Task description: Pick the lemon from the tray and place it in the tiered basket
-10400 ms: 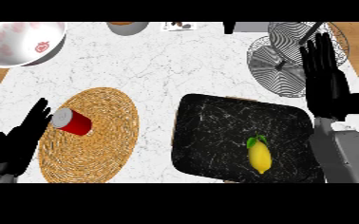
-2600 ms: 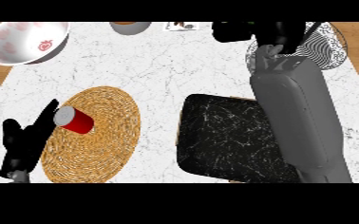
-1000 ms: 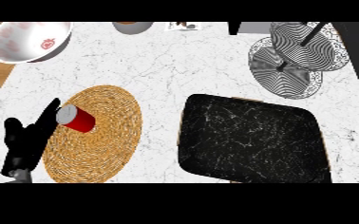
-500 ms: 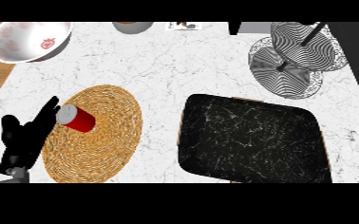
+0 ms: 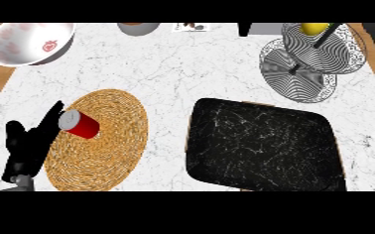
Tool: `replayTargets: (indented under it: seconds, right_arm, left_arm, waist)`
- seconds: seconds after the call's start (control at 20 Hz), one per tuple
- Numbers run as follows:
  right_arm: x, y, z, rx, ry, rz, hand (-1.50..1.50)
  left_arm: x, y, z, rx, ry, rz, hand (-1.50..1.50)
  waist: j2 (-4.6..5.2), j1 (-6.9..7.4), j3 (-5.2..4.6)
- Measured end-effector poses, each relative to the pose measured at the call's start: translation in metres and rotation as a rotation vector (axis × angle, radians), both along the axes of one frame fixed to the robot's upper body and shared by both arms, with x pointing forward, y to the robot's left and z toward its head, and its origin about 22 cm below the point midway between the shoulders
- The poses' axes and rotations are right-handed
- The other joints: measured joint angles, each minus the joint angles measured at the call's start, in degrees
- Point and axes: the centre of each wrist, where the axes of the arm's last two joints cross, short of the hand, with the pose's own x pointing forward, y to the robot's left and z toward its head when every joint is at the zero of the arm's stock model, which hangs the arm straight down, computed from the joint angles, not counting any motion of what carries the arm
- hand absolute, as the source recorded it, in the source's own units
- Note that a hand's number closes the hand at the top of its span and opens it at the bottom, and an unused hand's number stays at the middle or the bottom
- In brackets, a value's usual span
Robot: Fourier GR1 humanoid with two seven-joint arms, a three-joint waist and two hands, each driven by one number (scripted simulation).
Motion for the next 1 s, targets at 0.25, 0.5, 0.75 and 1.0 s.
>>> replayTargets:
  seconds: [0.25,0.5,0.75,1.0]
  right_arm:
    - [-0.005,-0.012,0.03,0.152,-0.166,-0.047,-1.5]
    - [-0.02,-0.051,0.062,0.358,-0.233,-0.148,-1.5]
    - [-0.045,-0.105,0.069,0.622,-0.314,-0.149,-1.5]
    - [-0.077,-0.163,0.05,0.798,-0.386,-0.09,-1.5]
  left_arm:
    - [-0.001,0.003,0.001,-0.001,-0.002,0.007,0.0]
    - [-0.007,0.014,0.0,-0.004,0.015,0.025,0.0]
    - [-0.015,0.02,-0.002,-0.001,0.025,0.053,0.0]
    - [-0.023,0.023,-0.005,-0.002,0.029,0.072,0.0]
  waist:
    - [-0.16,-0.32,-0.02]
    - [-0.59,-1.43,-0.04]
    - [-1.23,-3.15,0.03]
    - [-1.5,-4.17,0.02]
